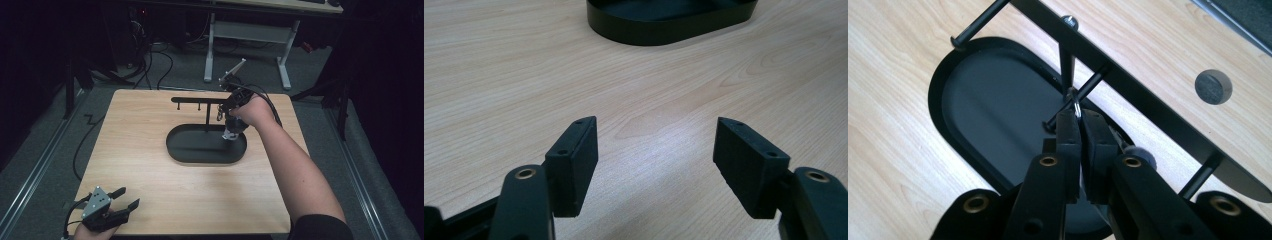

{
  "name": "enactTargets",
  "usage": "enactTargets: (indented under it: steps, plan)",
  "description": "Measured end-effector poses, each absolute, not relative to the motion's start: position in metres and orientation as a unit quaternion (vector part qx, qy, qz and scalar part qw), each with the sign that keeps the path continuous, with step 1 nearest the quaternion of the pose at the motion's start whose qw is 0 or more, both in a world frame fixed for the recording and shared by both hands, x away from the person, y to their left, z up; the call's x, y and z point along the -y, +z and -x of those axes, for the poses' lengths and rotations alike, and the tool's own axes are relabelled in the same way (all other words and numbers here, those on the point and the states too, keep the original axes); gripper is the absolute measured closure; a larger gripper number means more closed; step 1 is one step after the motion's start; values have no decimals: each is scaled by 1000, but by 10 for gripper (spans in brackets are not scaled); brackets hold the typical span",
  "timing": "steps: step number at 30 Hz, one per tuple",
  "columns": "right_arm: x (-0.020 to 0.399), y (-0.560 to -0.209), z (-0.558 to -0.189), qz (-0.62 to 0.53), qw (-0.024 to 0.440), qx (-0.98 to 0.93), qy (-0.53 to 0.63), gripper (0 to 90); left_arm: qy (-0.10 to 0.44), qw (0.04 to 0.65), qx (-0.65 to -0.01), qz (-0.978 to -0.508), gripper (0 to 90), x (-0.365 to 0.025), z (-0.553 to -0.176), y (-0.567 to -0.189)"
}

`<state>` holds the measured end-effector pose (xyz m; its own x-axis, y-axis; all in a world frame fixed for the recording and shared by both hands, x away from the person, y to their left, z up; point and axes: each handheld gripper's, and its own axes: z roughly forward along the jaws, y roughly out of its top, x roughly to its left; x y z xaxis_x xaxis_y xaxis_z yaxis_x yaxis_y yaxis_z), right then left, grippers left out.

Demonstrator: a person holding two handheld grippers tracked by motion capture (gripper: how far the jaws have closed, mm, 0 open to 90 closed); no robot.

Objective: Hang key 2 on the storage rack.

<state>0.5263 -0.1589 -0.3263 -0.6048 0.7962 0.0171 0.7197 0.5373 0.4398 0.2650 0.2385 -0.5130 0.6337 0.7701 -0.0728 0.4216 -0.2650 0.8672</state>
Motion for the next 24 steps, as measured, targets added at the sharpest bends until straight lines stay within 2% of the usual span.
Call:
enactTargets:
  steps: [3, 14, 24]
  plan:
    - [159, -326, -525, -434, 97, -872, 207, 845, 185, 468, -385, -773, 351, -238, -266, -513]
    - [171, -317, -505, -434, 107, -864, 231, 837, 182, 468, -377, -778, 351, -232, -268, -513]
    - [184, -338, -473, -424, 103, -860, 264, 762, 175, 473, -368, -782, 350, -223, -275, -513]
